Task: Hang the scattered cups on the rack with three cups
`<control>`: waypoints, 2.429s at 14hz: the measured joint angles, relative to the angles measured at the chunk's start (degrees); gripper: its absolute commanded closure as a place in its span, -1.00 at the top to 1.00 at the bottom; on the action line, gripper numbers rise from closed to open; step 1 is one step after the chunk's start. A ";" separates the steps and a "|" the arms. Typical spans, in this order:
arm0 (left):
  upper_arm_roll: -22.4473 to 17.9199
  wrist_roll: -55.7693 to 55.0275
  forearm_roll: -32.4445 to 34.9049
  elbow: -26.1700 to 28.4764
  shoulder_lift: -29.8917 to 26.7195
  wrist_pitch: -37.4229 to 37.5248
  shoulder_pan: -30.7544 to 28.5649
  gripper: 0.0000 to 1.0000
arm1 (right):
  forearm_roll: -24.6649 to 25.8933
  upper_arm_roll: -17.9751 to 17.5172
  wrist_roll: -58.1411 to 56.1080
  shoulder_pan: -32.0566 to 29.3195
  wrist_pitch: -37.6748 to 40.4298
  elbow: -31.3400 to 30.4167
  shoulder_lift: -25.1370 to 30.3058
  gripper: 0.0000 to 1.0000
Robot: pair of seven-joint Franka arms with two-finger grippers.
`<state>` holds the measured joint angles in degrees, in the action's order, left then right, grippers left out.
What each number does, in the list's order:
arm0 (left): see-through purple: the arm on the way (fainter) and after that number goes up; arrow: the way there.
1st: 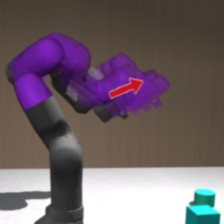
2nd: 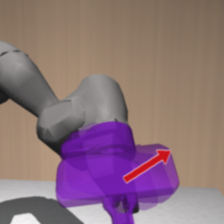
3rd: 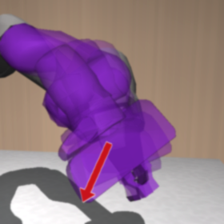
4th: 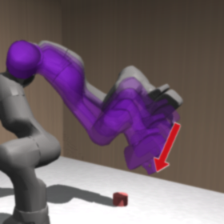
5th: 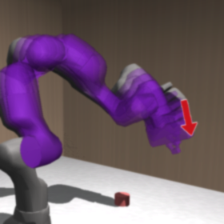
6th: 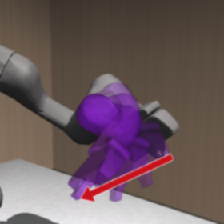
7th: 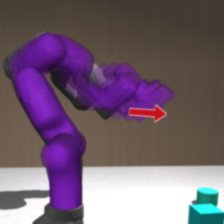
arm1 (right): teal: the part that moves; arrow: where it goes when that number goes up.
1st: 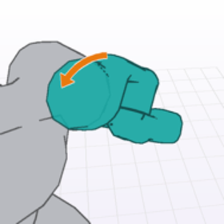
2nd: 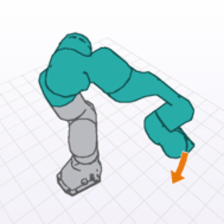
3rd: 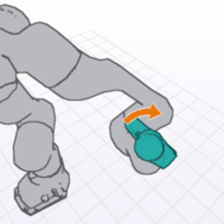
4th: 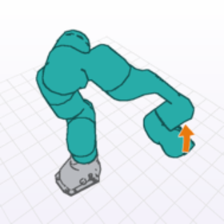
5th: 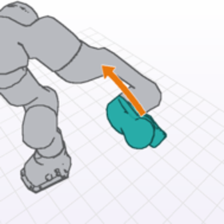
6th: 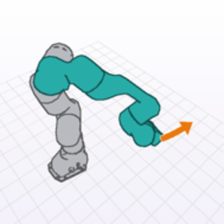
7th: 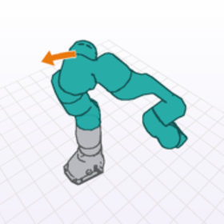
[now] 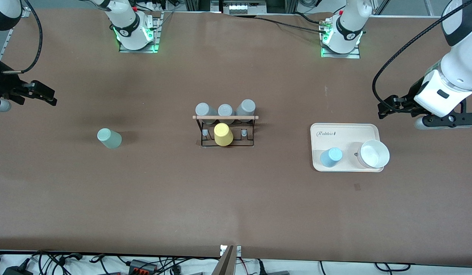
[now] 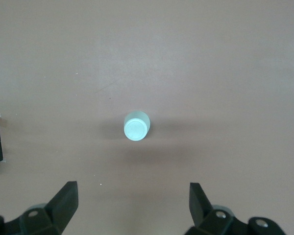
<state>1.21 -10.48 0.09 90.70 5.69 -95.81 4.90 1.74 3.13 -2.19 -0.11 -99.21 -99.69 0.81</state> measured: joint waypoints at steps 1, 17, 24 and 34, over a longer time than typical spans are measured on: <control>0.00 0.00 0.00 0.00 0.00 0.00 0.00 1.00 | 0.00 -0.01 0.00 0.01 0.06 0.00 0.00 1.00; 0.24 0.42 0.00 -0.22 17.67 -14.31 3.25 1.00 | -0.04 -0.01 0.00 0.03 0.52 0.02 0.00 1.00; 0.17 0.40 0.00 -0.24 26.86 -18.08 2.79 1.00 | -0.04 -0.04 0.00 0.21 0.54 0.02 0.00 1.00; 0.79 0.33 -0.01 -0.21 31.68 -18.38 4.62 1.00 | -0.04 0.03 0.00 0.17 0.54 0.11 0.00 1.00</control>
<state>2.00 -10.15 0.08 90.49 37.36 -114.19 9.53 1.70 3.16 -2.19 0.06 -98.67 -99.57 0.80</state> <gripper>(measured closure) 0.000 0.000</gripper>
